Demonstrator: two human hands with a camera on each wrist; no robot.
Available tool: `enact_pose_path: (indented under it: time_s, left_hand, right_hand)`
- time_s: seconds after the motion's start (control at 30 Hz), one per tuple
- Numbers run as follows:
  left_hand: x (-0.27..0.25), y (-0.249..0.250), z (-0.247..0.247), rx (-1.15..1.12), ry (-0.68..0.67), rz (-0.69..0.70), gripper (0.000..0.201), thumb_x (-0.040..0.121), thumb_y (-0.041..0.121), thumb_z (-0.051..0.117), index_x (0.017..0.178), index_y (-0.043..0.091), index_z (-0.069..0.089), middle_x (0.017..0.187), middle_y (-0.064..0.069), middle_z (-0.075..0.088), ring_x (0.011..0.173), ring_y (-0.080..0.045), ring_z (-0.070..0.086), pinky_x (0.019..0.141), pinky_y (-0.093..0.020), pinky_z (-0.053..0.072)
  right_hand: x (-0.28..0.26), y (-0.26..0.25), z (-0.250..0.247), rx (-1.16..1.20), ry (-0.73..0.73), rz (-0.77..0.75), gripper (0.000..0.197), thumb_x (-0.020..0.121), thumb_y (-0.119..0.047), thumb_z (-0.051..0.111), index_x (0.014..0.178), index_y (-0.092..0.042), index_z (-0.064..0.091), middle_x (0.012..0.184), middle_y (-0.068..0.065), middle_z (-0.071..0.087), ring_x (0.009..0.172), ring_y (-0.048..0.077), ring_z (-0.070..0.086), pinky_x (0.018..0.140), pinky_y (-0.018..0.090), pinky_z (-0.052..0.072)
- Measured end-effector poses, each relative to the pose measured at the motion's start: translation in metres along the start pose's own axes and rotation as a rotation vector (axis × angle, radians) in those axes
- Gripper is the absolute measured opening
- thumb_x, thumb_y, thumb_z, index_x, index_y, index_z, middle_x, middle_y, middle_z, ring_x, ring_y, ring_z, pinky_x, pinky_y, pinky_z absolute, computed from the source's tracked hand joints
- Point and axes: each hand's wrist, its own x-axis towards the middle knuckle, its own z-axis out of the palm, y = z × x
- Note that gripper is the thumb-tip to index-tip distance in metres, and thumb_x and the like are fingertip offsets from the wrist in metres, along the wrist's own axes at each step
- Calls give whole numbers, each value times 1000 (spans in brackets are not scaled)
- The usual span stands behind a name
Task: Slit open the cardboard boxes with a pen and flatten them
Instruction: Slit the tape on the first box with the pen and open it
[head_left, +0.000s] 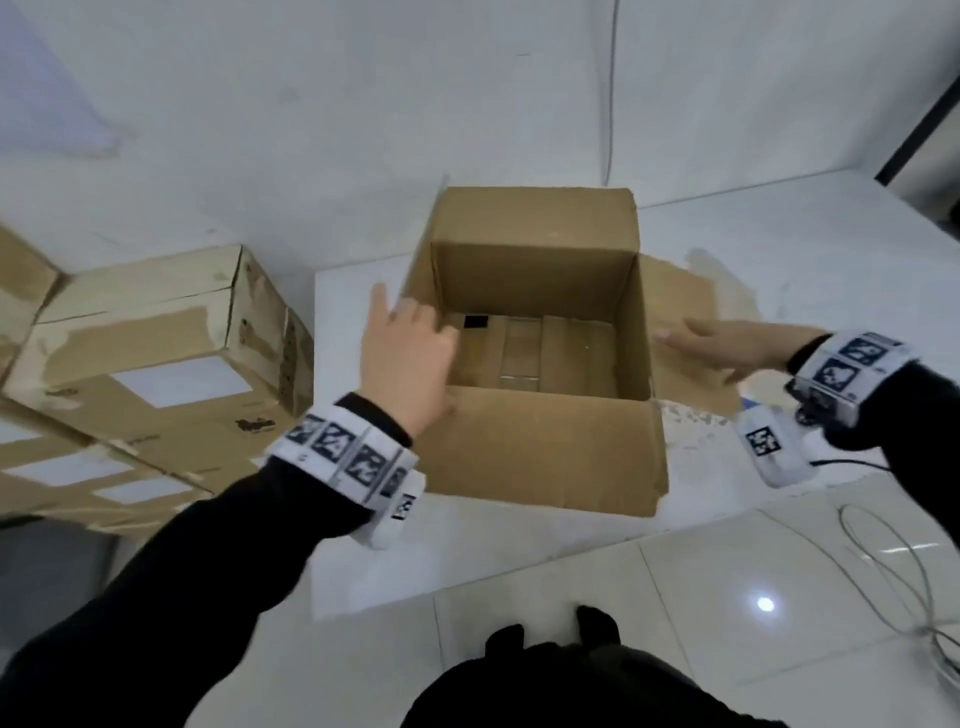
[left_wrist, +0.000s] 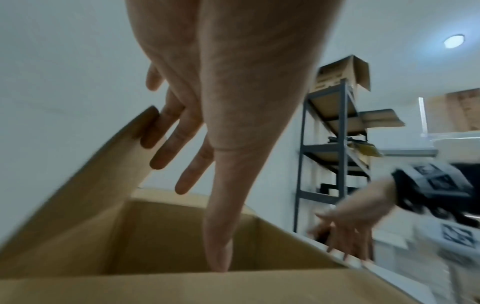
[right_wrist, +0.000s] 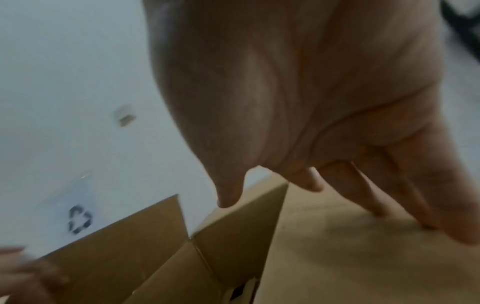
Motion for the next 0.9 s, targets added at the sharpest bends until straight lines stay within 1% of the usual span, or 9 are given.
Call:
enact_pose_path:
  time_s: [0.1,0.2,0.27,0.43,0.53,0.57,0.7,0.8,0.9]
  left_hand:
    - [-12,-49,28,-98,-143,-152,83,70,71,62,136,26,41,135,-9,48,130,-30,38,114,-53,7]
    - [-16,-72,71,-579,-425,-155,83,79,54,67,144,23,27,146,-9,36,128,-29,41,107,-42,33]
    - [-16,-75,84,-785,-513,-141,85,83,44,68,147,21,19,152,-6,30,130,-28,41,104,-40,38]
    - [7,-70,66,-669,-239,-118,64,91,46,54,143,14,33,142,-10,46,127,-28,45,107,-45,34]
    - [20,-48,21,-850,-36,8,68,93,49,48,148,16,25,149,-9,37,135,-27,37,111,-44,30]
    - [25,-37,4,-935,27,72,71,94,51,47,150,18,20,153,-7,30,139,-24,31,114,-43,27]
    - [45,7,-42,-1114,209,198,80,93,58,43,152,28,-3,161,-3,-5,148,-21,-1,118,-47,5]
    - [60,22,-50,-1050,232,142,89,89,63,45,151,30,-11,160,-6,-14,147,-28,-7,116,-57,6]
    - [71,19,-46,-928,144,40,91,83,72,43,152,31,-1,160,-5,-8,147,-30,-6,113,-62,8]
  right_hand:
    - [26,-9,34,379,21,35,82,90,-45,56,151,-17,9,156,11,18,126,40,44,78,43,55]
    - [36,-18,50,483,122,0,43,96,-11,49,135,2,37,123,20,54,87,29,60,61,37,55]
    - [35,-17,54,509,201,-37,30,94,-1,42,123,6,47,98,16,59,75,23,59,49,32,55]
    - [16,-24,65,607,525,-131,13,89,4,40,96,-3,49,94,16,55,67,27,56,41,29,48]
    - [13,-38,94,614,740,-247,25,83,10,43,106,2,46,100,10,48,88,28,53,70,32,51]
    - [14,-44,109,617,776,-257,38,82,11,43,119,7,37,109,10,42,100,26,48,86,33,45]
    - [23,-66,176,696,717,-223,76,82,11,49,142,10,3,144,18,18,134,28,24,112,24,16]
    - [31,-72,214,596,718,-287,83,78,7,54,141,14,1,148,30,8,141,38,8,114,18,-6]
    - [28,-64,240,501,675,-383,89,82,-13,66,144,7,5,152,27,1,144,35,0,119,35,2]
